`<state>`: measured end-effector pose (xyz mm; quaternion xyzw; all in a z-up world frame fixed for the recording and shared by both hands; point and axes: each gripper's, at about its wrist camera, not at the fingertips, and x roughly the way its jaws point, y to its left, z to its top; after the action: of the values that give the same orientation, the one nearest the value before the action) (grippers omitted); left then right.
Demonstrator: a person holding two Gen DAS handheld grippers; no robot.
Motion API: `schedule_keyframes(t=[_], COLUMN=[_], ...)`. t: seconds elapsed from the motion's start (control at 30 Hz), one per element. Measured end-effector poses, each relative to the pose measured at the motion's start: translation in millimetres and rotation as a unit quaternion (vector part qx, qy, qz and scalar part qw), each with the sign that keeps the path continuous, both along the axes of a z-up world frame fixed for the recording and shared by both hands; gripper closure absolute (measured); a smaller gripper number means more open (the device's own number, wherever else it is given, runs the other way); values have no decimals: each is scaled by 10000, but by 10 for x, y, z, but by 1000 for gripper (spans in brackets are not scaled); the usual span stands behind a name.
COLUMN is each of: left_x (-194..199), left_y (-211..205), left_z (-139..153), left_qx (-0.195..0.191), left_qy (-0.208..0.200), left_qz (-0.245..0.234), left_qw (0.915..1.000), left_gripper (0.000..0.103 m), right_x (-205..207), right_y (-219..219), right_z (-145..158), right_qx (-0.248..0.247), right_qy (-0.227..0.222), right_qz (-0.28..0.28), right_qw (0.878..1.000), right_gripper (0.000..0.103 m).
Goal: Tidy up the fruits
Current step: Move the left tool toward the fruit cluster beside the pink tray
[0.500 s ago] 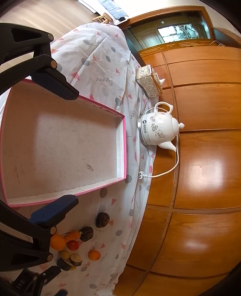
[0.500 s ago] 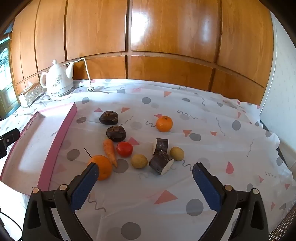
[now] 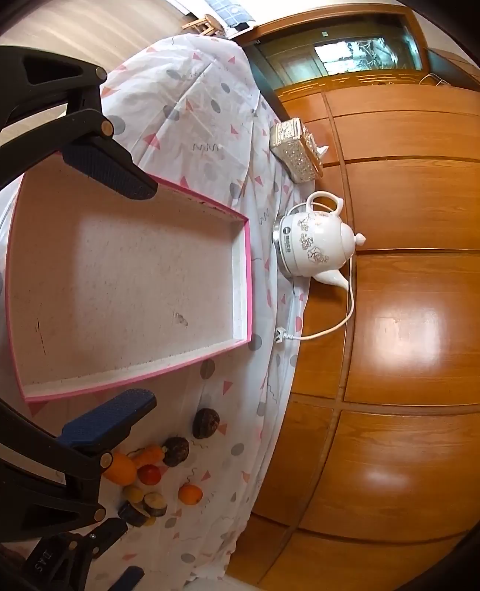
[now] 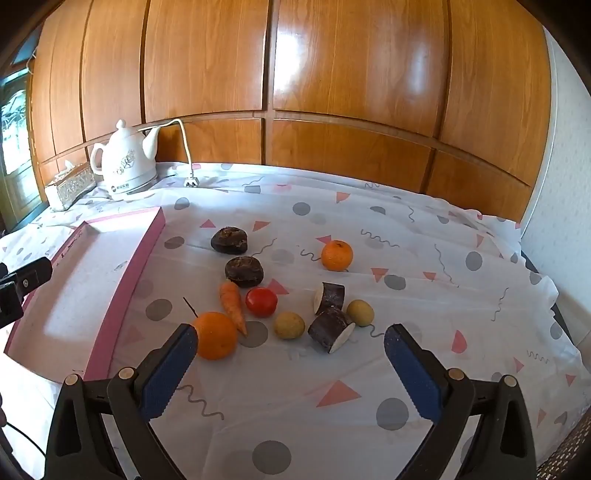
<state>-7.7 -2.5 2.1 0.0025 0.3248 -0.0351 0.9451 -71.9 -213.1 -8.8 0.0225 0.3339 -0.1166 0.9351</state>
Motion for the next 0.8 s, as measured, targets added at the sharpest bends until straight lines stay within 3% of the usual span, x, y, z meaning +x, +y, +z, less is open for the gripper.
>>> schedule_keyframes(t=[0.27, 0.8], left_x=[-25, -56], left_y=[-16, -103], left_z=[17, -31], left_qx=[-188, -108], left_qy=[28, 75], left_qz=[-161, -318], left_qw=[9997, 9994], left_gripper=[0, 0], right_x=[83, 86], right_y=[-22, -113], right_z=[-35, -50], right_qx=[76, 187], right_qy=[38, 24], right_qz=[-4, -40], right_qw=[10000, 9998], right_gripper=[0, 0])
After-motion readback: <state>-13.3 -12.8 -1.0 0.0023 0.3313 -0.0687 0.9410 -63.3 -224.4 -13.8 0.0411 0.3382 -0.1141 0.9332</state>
